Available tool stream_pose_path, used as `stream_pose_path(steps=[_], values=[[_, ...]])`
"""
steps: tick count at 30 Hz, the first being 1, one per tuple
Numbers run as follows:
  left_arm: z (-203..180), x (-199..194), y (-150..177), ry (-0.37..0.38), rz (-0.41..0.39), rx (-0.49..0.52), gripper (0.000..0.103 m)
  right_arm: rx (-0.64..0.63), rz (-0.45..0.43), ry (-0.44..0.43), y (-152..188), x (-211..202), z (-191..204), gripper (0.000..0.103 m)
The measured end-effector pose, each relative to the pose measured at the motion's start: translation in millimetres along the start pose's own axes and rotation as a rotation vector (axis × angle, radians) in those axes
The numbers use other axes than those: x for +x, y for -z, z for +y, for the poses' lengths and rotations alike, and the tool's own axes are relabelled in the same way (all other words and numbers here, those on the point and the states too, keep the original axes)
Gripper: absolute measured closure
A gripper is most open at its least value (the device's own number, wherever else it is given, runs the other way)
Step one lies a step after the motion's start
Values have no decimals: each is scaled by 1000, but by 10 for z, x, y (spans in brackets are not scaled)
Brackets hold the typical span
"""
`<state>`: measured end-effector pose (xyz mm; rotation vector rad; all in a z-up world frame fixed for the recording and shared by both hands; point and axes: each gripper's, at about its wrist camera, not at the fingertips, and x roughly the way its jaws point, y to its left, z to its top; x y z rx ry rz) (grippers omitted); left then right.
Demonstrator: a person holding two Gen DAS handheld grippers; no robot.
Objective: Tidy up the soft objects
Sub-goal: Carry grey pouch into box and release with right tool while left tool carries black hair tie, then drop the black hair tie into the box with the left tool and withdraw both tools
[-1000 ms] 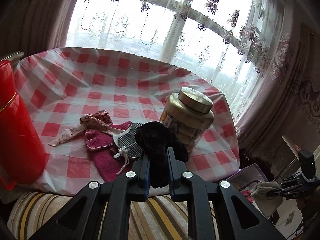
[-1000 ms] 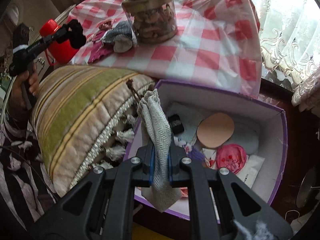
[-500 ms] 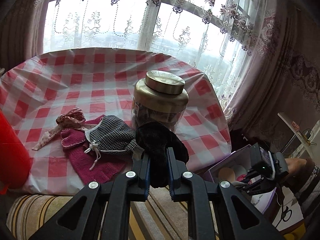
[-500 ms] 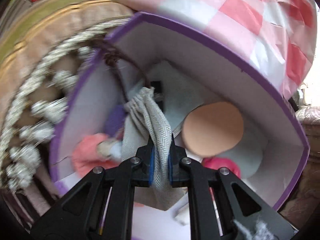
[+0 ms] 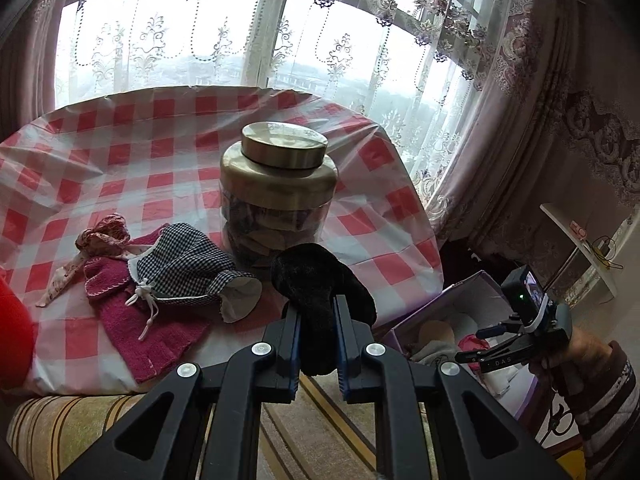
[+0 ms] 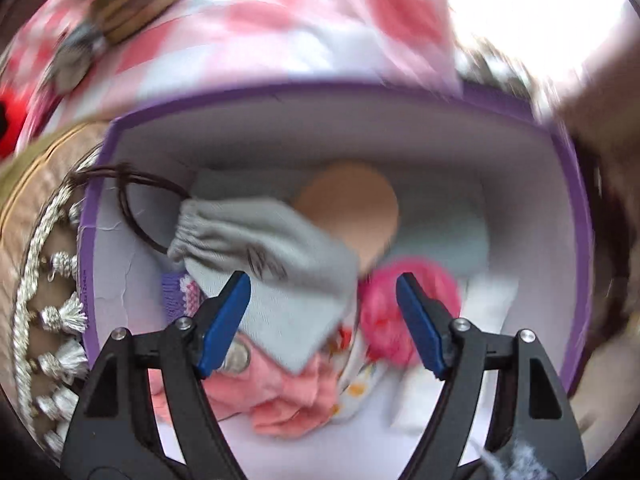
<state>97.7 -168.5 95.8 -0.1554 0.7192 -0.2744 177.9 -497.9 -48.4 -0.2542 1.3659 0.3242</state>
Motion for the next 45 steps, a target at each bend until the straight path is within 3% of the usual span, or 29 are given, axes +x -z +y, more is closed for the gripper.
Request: stream_pose_path(steps=[3, 7, 11, 18, 21, 23, 25, 26, 30, 34, 45], values=[[-136, 32, -61, 57, 4, 10, 88, 142, 19, -26, 237, 16, -123, 25], [-377, 157, -145, 185, 47, -4, 88, 203, 4, -100, 355, 128, -165, 34], [-585, 418, -185, 372, 157, -103, 88, 183, 44, -92, 285, 350, -71, 34], [-970, 1047, -211, 490, 342, -219, 88, 232, 31, -131, 300, 324, -103, 33], [-1143, 1313, -192, 471, 394, -190, 86, 244, 5, -95, 387, 162, -157, 29], [-1189, 1529, -143, 458, 450, -204, 79, 248, -11, -77, 485, 56, -176, 29], [-1153, 1716, -67, 394, 502, -245, 50, 274, -29, -81, 595, -45, -219, 29], [-1134, 1775, -33, 380, 523, -260, 46, 282, -35, -85, 638, -81, -234, 29], [-1050, 1735, 51, 335, 530, -257, 46, 299, -53, -82, 736, -185, -246, 29], [-959, 1540, 20, 333, 479, -238, 46, 310, -64, -86, 770, -231, -273, 29], [-588, 957, 37, 280, 337, -185, 46, 256, -116, -101, 472, -656, 109, 29]])
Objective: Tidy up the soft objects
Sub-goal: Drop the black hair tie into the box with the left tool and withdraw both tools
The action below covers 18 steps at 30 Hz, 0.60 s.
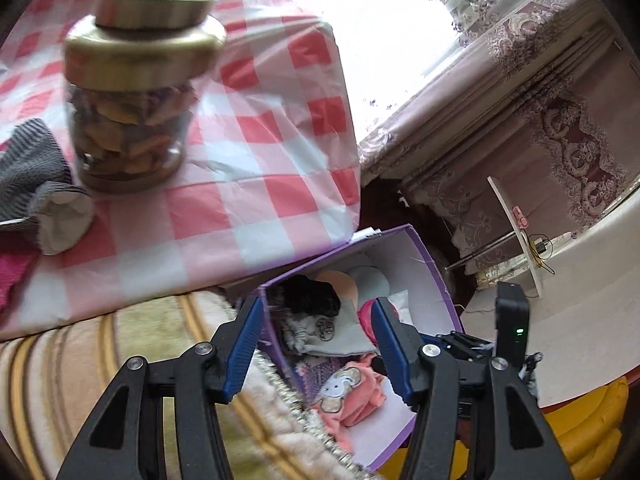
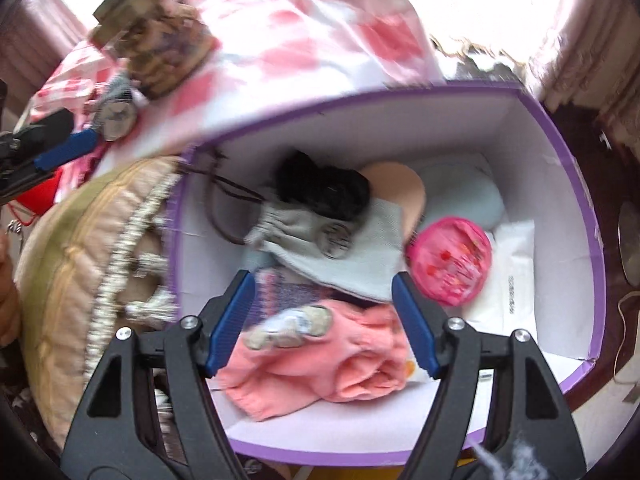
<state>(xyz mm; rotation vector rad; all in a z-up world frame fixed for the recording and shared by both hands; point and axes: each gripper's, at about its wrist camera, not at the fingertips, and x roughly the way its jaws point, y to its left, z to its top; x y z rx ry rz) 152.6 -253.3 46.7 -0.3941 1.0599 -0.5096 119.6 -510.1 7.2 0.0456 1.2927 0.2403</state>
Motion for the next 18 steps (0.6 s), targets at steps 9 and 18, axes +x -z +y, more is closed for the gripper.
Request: stream_pose_path(steps=[9, 18], values=[[671, -768, 136, -111, -163, -74, 46, -125, -99, -58, -145, -368, 708, 27], [1548, -1473, 285, -235, -293, -226, 46, -258, -133, -78, -303, -472, 1312, 26]])
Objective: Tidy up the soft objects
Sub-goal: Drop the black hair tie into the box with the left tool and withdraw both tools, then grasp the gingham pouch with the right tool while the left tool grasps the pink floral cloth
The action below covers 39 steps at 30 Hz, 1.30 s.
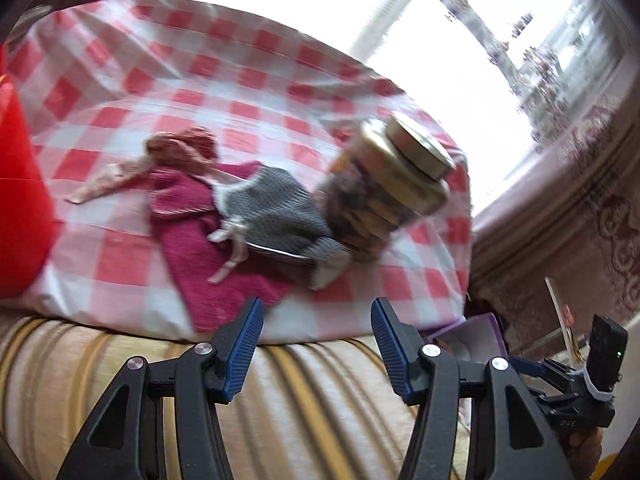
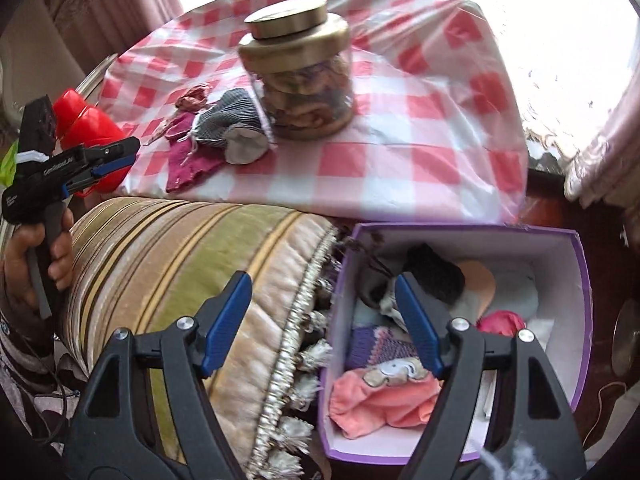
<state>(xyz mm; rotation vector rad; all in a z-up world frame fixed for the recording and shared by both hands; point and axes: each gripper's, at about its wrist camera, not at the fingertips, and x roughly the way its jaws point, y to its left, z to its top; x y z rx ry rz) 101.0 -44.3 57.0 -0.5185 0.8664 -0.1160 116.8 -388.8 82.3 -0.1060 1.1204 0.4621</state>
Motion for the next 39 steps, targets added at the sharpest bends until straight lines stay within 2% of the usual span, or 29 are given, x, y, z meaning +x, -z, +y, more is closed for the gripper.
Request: stream_pose_path(steps=[8, 13, 16, 22, 25, 31, 35, 38, 39], values=[[524, 36, -432, -105, -30, -6, 46, -111, 20, -37, -288, 185, 475, 26], [744, 271, -806, -163, -11, -43, 44, -179, 32, -53, -567, 422, 810, 26], [869, 448, -986, -187, 10, -101, 44, -231, 36, -45, -739, 605, 1028, 26], [1189, 808, -1293, -170, 20, -258, 43, -325, 60, -23, -1048, 1024, 1389, 26], [1317, 966, -1419, -160, 16, -306, 33, -372, 59, 29, -1179, 1240, 1536, 26], [1442, 1198, -1477, -151, 29, -302, 28, -466, 60, 108, -1369, 1603, 1764, 26], [1451, 1386, -1420, -119, 86, -263, 27, -511, 65, 178, -1448, 1846, 1844, 26], [1396, 1427, -1400, -136, 80, -190, 34, -513, 91, 185, -1485, 2026, 1863, 26], [1388, 1433, -1402, -136, 79, -177, 50, -516, 95, 188, -1489, 2073, 1869, 26]])
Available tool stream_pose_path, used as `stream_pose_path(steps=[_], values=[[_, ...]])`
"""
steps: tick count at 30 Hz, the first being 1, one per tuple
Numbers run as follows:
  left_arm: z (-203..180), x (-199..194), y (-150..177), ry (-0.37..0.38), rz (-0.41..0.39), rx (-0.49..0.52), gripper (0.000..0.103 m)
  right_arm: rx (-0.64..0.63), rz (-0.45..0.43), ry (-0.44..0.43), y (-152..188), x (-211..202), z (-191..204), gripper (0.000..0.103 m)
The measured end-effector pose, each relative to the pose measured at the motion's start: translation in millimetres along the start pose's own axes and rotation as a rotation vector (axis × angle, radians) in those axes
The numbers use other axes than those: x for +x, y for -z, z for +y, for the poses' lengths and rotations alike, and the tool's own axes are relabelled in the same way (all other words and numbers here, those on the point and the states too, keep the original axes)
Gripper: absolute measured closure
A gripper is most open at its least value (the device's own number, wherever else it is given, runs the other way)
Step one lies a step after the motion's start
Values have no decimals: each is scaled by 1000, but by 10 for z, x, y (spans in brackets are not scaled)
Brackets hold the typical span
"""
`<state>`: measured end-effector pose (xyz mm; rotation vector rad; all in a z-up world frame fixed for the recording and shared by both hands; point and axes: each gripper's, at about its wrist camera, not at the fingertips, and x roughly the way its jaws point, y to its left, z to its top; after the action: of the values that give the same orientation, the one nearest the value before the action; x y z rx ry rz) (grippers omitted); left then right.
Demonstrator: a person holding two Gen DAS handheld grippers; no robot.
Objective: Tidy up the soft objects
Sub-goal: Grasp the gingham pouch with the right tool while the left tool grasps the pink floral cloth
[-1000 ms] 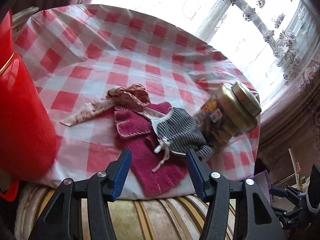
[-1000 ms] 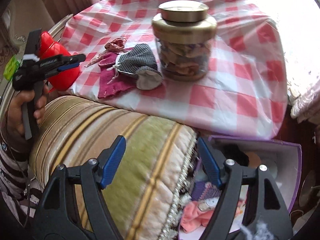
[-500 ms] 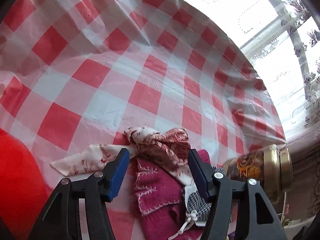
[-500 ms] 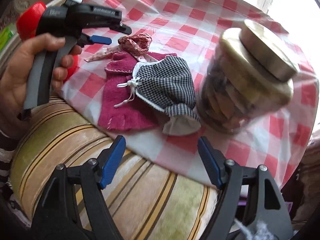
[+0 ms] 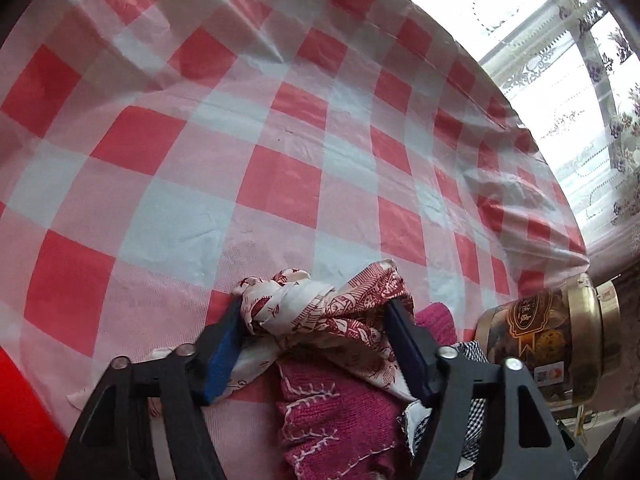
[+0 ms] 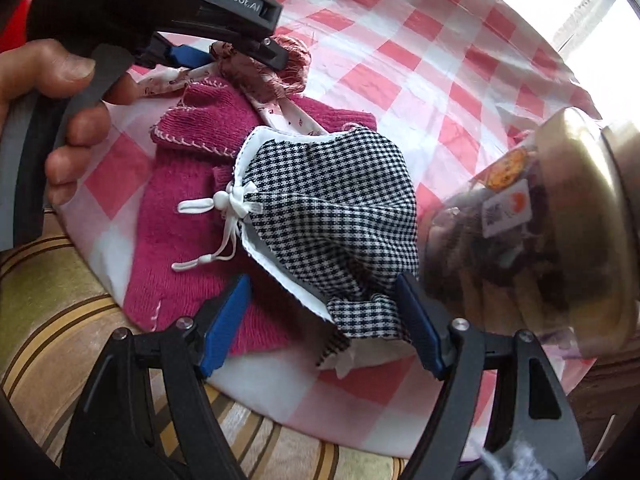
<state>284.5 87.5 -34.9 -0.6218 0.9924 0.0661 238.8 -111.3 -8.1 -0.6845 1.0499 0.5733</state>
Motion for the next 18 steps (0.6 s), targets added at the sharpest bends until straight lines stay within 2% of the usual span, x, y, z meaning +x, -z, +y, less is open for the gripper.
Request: stream_pose_path(steps=[1, 3, 4, 6, 8, 12, 18], values=[[1, 15, -3, 6, 9, 9, 61, -2, 2, 2, -7, 30, 5, 26], [7, 6, 6, 5, 2, 20, 66, 2, -2, 3, -13, 67, 9, 29], [2, -16, 13, 2, -9, 31, 68, 7, -5, 0, -17, 84, 4, 44], [6, -100, 16, 4, -36, 40, 71, 18, -9, -10, -20, 105, -6, 63], [14, -213, 13, -1, -73, 43, 72, 35, -1, -26, -12, 125, -29, 72], [-7, -469, 20, -12, -161, 58, 72, 108, -25, -107, 41, 29, -155, 80], [-101, -736, 148, 1, -234, 84, 72, 188, -62, -189, 186, -219, -281, 82]])
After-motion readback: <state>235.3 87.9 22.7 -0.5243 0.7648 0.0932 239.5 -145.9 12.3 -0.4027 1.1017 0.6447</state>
